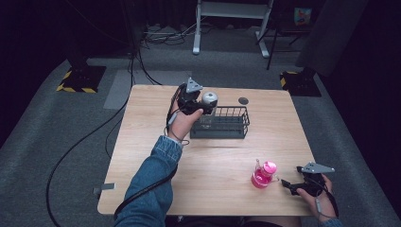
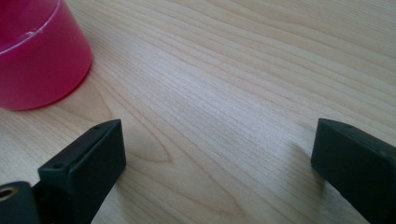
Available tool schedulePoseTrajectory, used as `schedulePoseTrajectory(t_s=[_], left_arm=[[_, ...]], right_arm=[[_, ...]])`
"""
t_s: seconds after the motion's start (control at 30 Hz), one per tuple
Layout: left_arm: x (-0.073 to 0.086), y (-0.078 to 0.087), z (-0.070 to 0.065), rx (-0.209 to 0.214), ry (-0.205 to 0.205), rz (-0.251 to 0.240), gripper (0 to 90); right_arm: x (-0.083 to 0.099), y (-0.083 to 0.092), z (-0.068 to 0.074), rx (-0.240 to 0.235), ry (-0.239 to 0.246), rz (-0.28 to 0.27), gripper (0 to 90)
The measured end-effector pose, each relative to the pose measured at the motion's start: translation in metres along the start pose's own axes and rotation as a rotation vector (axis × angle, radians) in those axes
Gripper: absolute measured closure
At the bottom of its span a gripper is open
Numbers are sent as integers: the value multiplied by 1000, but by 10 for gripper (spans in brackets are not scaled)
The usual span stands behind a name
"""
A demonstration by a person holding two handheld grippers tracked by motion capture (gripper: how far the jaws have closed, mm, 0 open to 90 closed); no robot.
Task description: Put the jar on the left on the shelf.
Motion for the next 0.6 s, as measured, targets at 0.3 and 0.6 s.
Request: schedulePoseTrajectory(t_s=[0.3, 0.6], left_arm=[[1, 34, -3, -14, -9, -20, 97], [8, 70, -4, -40, -7, -30, 97]], right_arm=[[0, 0, 0, 0, 0, 1, 29], [0, 0, 0, 0, 0, 0, 29]])
Point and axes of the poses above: each handheld gripper's, and its own axes: y roughly backward along the jaws, x roughly out of its underside, z roughly to its left, the point moved 6 cm from there along -y, roughly forward along the jaws, and after that the axes turned 2 degrees about -z, right-handed, at the moved point
